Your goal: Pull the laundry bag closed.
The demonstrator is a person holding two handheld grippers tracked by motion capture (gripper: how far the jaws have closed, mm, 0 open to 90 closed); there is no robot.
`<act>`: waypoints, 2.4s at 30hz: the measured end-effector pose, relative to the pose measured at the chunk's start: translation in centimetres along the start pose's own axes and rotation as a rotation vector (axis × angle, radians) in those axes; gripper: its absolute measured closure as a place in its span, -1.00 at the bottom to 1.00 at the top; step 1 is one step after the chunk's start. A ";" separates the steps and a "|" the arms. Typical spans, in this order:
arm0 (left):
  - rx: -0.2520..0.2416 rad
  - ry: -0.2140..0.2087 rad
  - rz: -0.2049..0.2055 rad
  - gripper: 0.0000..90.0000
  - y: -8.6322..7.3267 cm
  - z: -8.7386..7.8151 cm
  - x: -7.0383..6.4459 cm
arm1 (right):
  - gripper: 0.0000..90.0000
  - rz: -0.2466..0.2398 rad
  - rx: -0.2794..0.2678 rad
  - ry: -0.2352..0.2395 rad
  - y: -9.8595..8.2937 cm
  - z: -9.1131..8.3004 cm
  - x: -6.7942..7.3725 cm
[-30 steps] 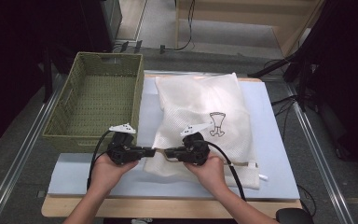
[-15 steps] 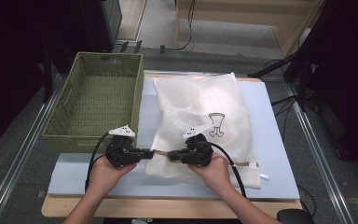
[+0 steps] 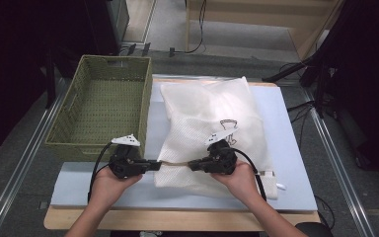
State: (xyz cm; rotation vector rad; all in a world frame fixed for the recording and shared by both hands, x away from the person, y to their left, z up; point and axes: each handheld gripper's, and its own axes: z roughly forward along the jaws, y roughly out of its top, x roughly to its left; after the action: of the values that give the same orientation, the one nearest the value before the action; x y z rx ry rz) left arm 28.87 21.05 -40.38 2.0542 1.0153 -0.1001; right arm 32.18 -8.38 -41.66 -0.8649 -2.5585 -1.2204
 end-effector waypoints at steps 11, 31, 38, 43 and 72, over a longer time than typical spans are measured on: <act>0.015 0.012 0.018 0.94 0.0 0.1 -0.2 | 0.96 0.021 0.023 0.015 -0.2 0.3 -0.3; 0.022 0.003 0.023 0.94 0.4 -0.1 -0.3 | 0.96 -0.003 0.030 0.017 0.0 -0.1 0.0; 0.032 -0.001 0.022 0.95 0.6 -0.1 -0.3 | 0.96 -0.015 0.037 -0.001 -0.1 -0.5 0.2; 0.028 0.005 0.017 0.95 0.4 -0.4 0.0 | 0.96 -0.008 0.031 -0.022 -0.6 -1.4 -0.2; 0.022 0.008 0.026 0.95 0.4 -0.2 -0.3 | 0.96 0.010 0.034 -0.022 -1.1 -2.4 -0.7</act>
State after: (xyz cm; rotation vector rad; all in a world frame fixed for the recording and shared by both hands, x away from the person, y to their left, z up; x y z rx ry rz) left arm 28.89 20.89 -39.88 2.0884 0.9959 -0.0894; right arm 31.94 -11.08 -41.12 -0.8873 -2.5814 -1.1674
